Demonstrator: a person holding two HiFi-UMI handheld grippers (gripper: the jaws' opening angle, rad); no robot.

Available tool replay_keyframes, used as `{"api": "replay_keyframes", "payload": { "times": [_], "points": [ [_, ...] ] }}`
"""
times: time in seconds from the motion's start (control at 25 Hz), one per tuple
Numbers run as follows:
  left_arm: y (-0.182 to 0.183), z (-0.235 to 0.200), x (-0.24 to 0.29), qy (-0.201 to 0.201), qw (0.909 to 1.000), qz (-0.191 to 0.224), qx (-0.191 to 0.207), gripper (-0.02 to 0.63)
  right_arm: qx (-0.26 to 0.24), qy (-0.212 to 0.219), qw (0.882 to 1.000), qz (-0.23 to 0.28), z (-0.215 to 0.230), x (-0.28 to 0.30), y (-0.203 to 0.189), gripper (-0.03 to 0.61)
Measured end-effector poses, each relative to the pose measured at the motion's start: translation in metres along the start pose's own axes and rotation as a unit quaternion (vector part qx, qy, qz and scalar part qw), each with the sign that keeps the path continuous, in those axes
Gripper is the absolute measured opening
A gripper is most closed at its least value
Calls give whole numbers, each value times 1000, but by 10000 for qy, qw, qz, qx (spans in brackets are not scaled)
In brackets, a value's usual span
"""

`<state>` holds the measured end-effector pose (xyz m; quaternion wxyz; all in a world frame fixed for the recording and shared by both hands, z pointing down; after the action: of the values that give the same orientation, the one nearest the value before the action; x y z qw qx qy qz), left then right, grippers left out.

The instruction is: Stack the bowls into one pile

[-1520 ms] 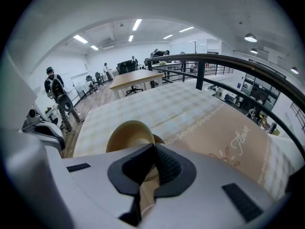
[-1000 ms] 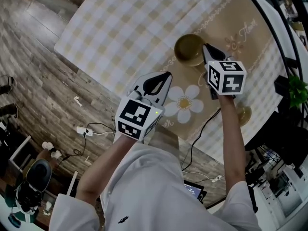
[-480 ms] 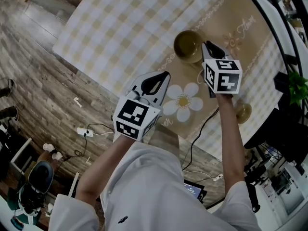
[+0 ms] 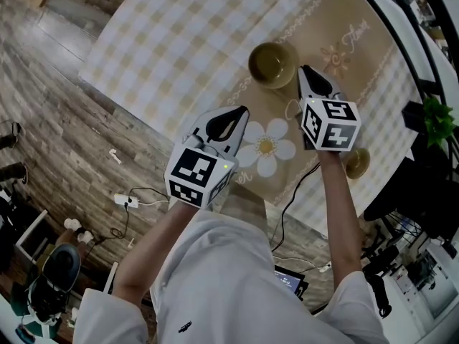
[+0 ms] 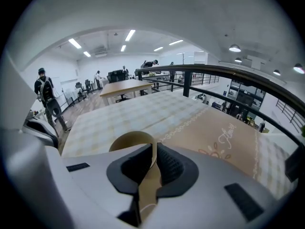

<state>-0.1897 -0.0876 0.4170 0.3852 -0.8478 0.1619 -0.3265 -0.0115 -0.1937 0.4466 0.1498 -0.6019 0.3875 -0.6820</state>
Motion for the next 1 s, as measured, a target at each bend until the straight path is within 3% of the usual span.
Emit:
{"api": "replay_keyframes", "payload": {
  "times": [0.28,1.0],
  "points": [
    [-6,26,-8,-39,9999,17,163,17,288,74,9980,558,-5,-45,-5,40],
    [-7,128,25,-266,9983,49,521,17,486,-24,9928,1093,43,-144,-36,40]
  ]
}}
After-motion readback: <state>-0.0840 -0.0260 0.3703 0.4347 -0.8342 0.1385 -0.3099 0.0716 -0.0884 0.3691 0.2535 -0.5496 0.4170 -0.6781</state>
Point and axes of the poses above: the fingertips, and each gripper's own axes: x forward along the fingers, z to its right, y out of its top, the point moved 6 cm from there along -x, backward along the fingers, and after that the axes turned 6 degrees about -y, right-handed, at the moved point
